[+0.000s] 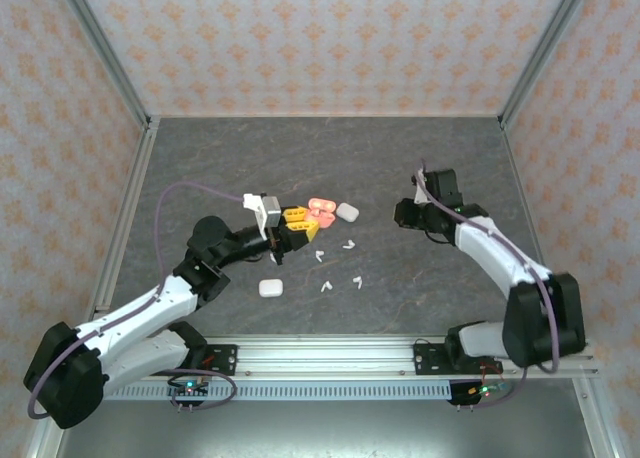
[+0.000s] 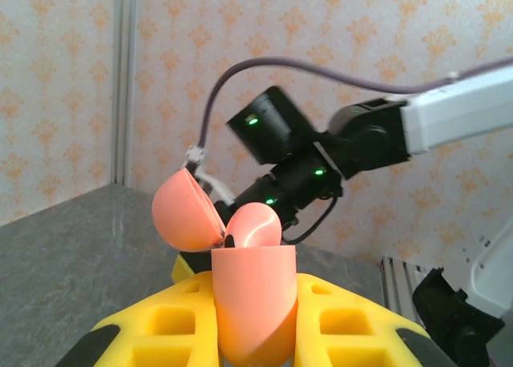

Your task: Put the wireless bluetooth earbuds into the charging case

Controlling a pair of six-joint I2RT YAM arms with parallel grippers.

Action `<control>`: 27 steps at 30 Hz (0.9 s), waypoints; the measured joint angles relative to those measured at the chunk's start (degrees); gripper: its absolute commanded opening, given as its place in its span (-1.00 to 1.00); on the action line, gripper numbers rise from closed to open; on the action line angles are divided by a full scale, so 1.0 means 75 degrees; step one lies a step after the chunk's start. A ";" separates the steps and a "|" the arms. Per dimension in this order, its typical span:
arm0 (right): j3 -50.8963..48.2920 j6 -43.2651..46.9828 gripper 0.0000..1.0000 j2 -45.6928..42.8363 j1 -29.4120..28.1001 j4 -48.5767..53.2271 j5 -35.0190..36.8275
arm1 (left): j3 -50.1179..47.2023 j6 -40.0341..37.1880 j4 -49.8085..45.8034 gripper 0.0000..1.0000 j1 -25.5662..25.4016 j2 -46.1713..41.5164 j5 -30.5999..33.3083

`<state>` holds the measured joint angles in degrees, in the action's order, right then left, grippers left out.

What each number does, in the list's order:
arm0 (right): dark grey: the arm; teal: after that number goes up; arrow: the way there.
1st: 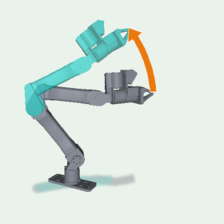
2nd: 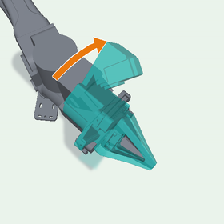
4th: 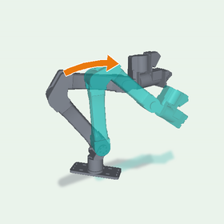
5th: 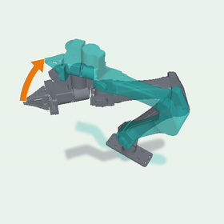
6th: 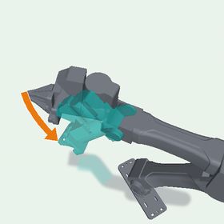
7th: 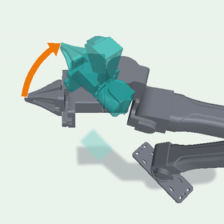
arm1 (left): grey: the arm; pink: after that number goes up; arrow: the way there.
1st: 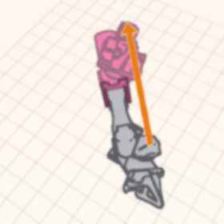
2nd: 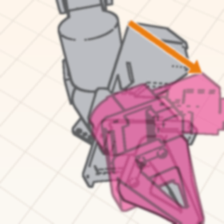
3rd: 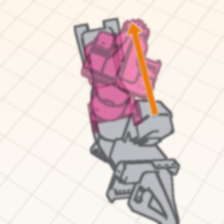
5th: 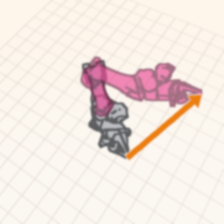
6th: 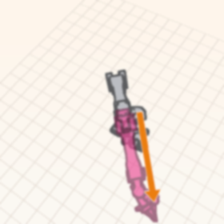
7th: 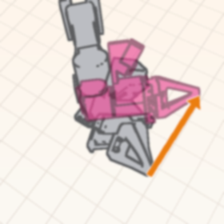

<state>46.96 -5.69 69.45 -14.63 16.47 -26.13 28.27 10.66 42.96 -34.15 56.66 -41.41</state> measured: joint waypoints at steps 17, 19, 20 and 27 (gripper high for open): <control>0.0644 0.1250 -0.67 -0.2841 -0.2069 -0.1288 -0.1186 | 0.0443 0.1606 0.2250 -1.00 0.0000 0.1539 -0.0076; 0.0810 0.1472 -0.67 -0.2841 -0.2285 -0.1291 -0.1209 | 0.0545 0.1769 0.2404 -1.00 0.0000 0.1591 -0.0105; 0.0871 0.1577 -0.67 -0.2841 -0.2358 -0.1291 -0.1212 | 0.0606 0.1824 0.2451 -1.00 0.0000 0.1603 -0.0143; 0.1160 0.2090 -0.67 -0.2515 -0.2460 -0.1291 -0.1338 | 0.0845 0.2005 0.2562 -1.00 -0.0152 0.1612 -0.0262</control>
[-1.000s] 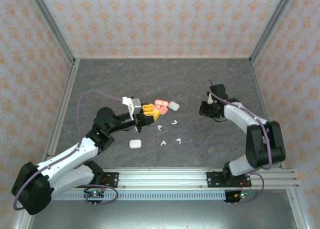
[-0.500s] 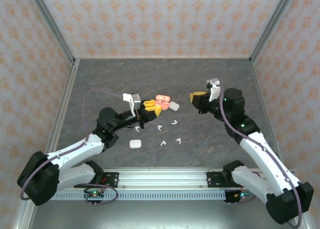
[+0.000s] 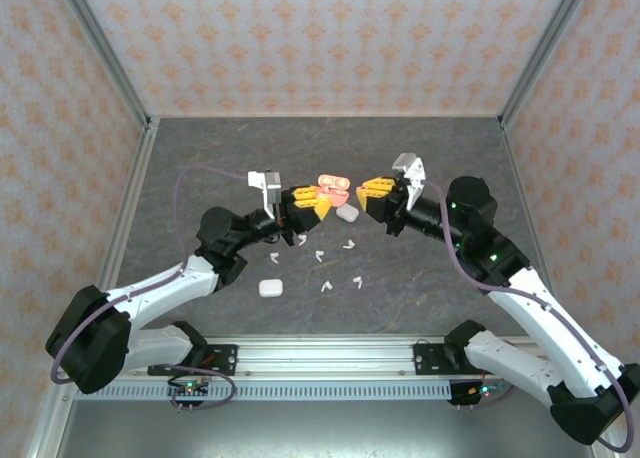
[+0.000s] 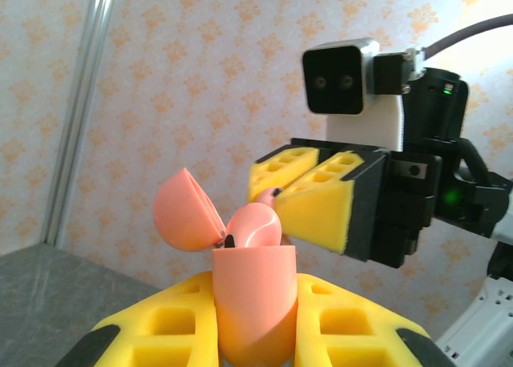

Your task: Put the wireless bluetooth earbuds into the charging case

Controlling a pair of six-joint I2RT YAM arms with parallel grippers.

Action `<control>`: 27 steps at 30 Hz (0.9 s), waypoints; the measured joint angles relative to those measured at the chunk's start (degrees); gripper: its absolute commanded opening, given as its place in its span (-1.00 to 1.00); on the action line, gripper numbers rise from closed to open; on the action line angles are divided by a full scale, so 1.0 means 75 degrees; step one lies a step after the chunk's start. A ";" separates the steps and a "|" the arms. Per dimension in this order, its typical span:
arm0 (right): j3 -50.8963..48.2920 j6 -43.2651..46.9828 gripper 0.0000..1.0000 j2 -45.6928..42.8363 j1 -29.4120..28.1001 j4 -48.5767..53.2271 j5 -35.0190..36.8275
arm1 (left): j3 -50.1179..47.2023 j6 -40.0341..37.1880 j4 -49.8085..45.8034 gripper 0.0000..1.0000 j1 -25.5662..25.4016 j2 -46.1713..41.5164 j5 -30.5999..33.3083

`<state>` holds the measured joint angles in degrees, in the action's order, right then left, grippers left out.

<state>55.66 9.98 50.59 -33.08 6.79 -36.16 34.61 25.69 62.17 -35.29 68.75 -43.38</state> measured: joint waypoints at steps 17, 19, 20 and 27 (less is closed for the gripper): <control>0.0527 0.0423 -0.67 0.0571 -0.0087 -0.0006 -0.0399 | 0.0137 -0.0023 -0.0198 -1.00 -0.0067 0.0023 -0.0099; 0.0589 0.0452 -0.67 0.0635 -0.0087 -0.0006 -0.0443 | 0.0140 -0.0023 -0.0201 -1.00 -0.0099 0.0055 -0.0102; 0.0618 0.0460 -0.67 0.0670 -0.0087 -0.0006 -0.0469 | 0.0140 -0.0023 -0.0201 -1.00 -0.0111 0.0076 -0.0125; 0.0699 0.0513 -0.67 0.0810 -0.0087 0.0000 -0.0577 | 0.0140 -0.0023 -0.0201 -1.00 -0.0149 0.0128 -0.0154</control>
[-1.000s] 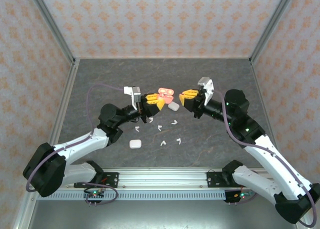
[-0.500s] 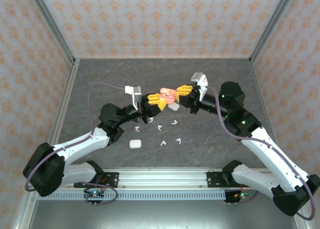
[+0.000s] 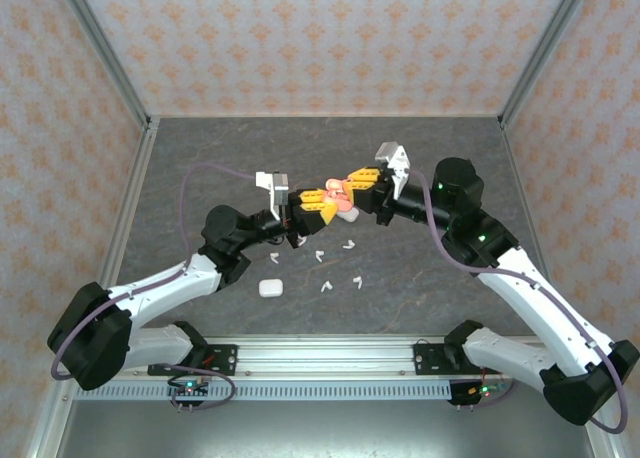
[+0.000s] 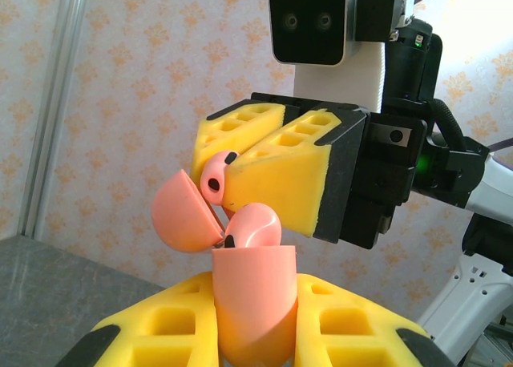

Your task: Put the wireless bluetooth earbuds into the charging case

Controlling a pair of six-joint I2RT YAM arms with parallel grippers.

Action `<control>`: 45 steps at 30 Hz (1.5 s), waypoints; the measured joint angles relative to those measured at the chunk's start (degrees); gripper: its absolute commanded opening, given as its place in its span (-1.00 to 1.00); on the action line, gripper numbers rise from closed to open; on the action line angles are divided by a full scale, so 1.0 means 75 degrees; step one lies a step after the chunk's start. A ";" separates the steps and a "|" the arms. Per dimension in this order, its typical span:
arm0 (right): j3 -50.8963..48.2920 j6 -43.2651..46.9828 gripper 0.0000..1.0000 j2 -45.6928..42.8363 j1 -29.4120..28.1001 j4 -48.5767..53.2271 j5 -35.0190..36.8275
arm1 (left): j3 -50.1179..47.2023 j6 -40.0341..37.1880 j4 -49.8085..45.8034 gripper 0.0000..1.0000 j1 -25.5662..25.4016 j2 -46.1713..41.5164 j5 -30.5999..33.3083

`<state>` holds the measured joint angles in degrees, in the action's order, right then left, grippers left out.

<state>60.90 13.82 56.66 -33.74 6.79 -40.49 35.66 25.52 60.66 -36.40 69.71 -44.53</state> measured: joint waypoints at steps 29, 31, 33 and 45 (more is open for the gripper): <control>-0.0128 0.0117 -0.67 -0.0207 -0.0015 0.0245 -0.0003 | 0.0000 0.0047 0.0012 -1.00 0.0000 0.0000 0.0003; -0.0128 0.0117 -0.67 -0.0207 -0.0015 0.0245 -0.0009 | 0.0000 0.0082 0.0015 -1.00 0.0000 0.0000 0.0006; -0.0152 0.0117 -0.67 -0.0207 -0.0015 0.0242 -0.0012 | 0.0000 0.0137 0.0020 -1.00 0.0000 0.0000 0.0006; -0.0207 0.0111 -0.66 -0.0221 -0.0012 0.0236 -0.0187 | 0.0000 0.0204 0.0050 -1.00 0.0000 0.0015 0.0000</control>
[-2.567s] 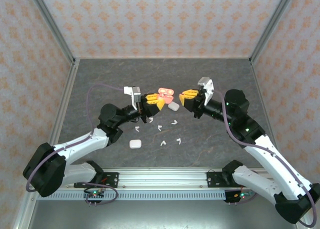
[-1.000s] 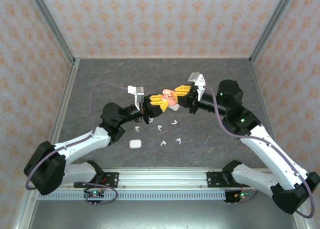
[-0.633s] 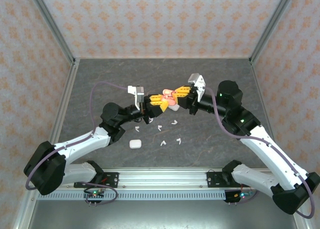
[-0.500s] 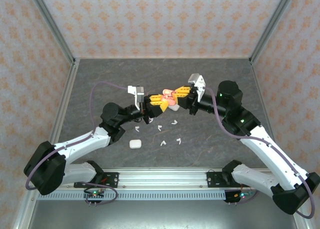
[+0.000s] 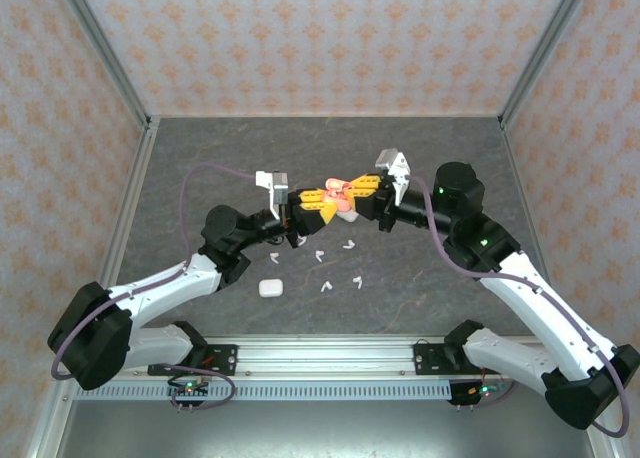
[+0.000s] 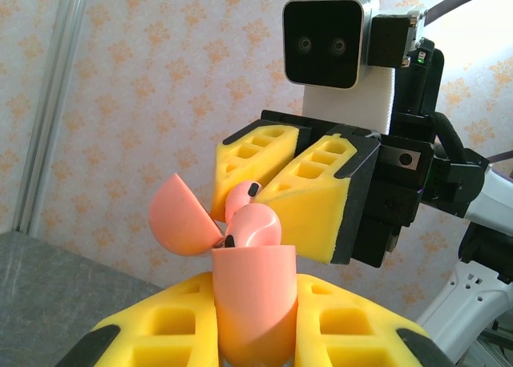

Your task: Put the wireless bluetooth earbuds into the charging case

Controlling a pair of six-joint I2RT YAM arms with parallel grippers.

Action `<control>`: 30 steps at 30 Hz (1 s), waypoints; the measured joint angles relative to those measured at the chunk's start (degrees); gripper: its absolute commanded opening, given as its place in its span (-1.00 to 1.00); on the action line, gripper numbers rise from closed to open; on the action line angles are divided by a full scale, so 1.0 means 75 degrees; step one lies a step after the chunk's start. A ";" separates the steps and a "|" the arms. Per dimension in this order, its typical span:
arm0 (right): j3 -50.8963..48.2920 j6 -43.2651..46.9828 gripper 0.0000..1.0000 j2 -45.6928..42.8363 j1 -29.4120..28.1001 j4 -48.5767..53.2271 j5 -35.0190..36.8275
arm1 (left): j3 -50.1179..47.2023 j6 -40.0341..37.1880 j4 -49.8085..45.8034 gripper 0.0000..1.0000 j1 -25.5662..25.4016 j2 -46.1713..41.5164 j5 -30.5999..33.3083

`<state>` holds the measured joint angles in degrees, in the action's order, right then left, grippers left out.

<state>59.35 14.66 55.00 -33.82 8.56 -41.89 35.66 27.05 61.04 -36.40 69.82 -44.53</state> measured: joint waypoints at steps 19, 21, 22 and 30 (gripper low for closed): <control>0.0090 -0.0239 -0.58 0.0181 0.0117 0.0003 -0.0341 | 0.0000 0.0012 0.0000 -1.00 0.0003 0.0006 0.0026; 0.0096 -0.0283 -0.61 0.0195 0.0137 0.0006 -0.0370 | 0.0000 0.0012 0.0000 -1.00 0.0003 0.0020 0.0026; 0.0102 -0.0309 -0.64 0.0204 0.0154 0.0009 -0.0393 | 0.0000 0.0012 0.0003 -1.00 0.0003 0.0029 0.0029; 0.0189 -0.0533 -0.73 0.0254 0.0306 0.0149 -0.0487 | 0.0000 -0.0015 -0.0015 -1.00 0.0000 0.0093 0.0026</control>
<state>60.77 10.66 56.90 -31.53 9.67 -45.54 35.66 26.94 60.93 -36.40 70.52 -44.34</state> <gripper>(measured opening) 0.141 0.185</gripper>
